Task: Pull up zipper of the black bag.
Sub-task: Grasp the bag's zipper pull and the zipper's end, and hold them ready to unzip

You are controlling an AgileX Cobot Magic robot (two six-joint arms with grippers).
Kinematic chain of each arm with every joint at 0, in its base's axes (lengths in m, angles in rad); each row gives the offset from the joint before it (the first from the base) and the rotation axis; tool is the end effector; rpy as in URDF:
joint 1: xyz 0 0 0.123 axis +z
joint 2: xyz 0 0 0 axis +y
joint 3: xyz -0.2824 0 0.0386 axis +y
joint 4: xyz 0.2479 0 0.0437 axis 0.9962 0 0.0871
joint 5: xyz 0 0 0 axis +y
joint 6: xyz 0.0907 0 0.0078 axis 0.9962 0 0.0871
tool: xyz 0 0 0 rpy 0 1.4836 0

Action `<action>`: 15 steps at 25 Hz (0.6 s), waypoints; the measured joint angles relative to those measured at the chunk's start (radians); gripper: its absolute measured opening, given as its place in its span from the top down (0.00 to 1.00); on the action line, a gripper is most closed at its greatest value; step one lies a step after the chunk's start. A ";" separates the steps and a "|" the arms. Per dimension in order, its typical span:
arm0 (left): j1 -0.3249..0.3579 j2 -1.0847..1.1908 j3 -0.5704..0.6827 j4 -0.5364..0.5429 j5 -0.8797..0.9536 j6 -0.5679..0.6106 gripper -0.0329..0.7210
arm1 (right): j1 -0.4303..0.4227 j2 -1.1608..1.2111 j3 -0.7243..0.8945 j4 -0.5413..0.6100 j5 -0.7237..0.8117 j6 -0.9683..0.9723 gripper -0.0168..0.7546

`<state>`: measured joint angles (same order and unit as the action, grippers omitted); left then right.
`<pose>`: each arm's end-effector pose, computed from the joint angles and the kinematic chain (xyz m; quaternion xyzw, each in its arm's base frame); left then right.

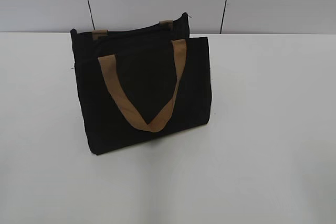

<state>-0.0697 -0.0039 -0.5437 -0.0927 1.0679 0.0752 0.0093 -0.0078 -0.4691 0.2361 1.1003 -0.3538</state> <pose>-0.0118 -0.0066 0.2888 0.0640 0.8392 -0.0448 0.5382 -0.0057 0.0189 0.2673 -0.1613 0.8479 0.0317 0.5040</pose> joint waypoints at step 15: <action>0.000 0.000 0.000 0.000 0.000 0.000 0.26 | 0.000 0.000 0.000 0.000 0.000 0.000 0.36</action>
<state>-0.0697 -0.0039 -0.5437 -0.0927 1.0679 0.0752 0.0093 -0.0078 -0.4691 0.2361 1.1003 -0.3538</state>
